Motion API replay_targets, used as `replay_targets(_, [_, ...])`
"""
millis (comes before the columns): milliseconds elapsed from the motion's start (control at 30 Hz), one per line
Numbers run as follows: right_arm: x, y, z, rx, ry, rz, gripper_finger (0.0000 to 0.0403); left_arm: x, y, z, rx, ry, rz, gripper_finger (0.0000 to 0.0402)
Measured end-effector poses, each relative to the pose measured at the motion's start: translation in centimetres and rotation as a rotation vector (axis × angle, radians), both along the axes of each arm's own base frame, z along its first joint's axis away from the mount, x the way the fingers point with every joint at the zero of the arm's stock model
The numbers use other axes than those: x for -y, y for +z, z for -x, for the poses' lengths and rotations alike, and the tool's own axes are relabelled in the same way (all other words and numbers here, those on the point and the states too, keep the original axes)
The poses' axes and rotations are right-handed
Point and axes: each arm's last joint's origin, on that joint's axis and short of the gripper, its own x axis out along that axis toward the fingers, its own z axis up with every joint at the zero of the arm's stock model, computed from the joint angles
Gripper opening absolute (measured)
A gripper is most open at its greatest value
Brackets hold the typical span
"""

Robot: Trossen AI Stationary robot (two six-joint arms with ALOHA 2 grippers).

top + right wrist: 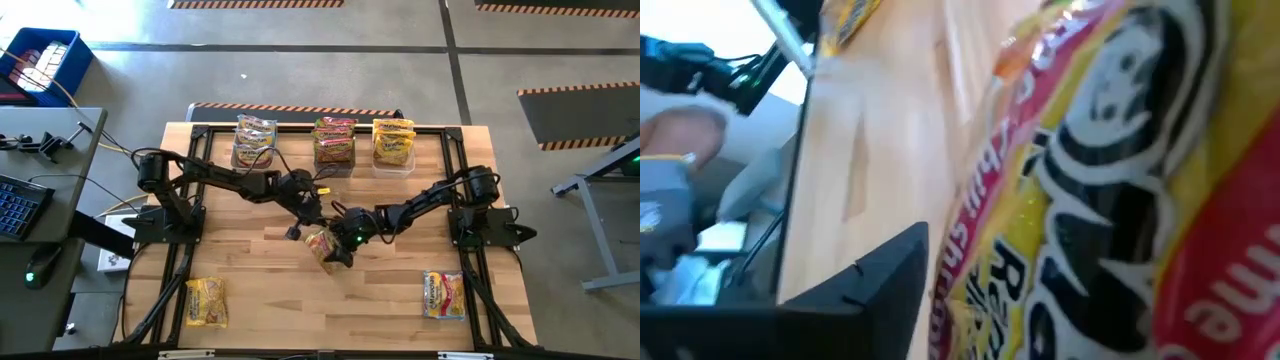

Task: Sort Maruchan noodles
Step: Put the green noodle pack into the black bin

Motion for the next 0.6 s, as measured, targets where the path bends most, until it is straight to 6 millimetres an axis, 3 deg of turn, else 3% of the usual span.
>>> replay_targets(333, [0.4, 1.6, 0.2, 0.024, -0.059, 0.029, 0.0099, -1.9, 2.6, 1.2, 0.027, 0.081, 0.018, 0.0018])
replay_targets(467, [1.3, 3.1, 0.6, 0.031, -0.060, 0.072, 0.0090, -2.4, 4.1, 3.2, 0.112, 0.129, 0.016, 0.0024])
replay_targets(600, [2.9, 5.0, 1.6, 0.018, -0.089, 0.135, 0.0096, -2.9, 4.6, 6.3, 0.234, 0.204, 0.063, 0.0025])
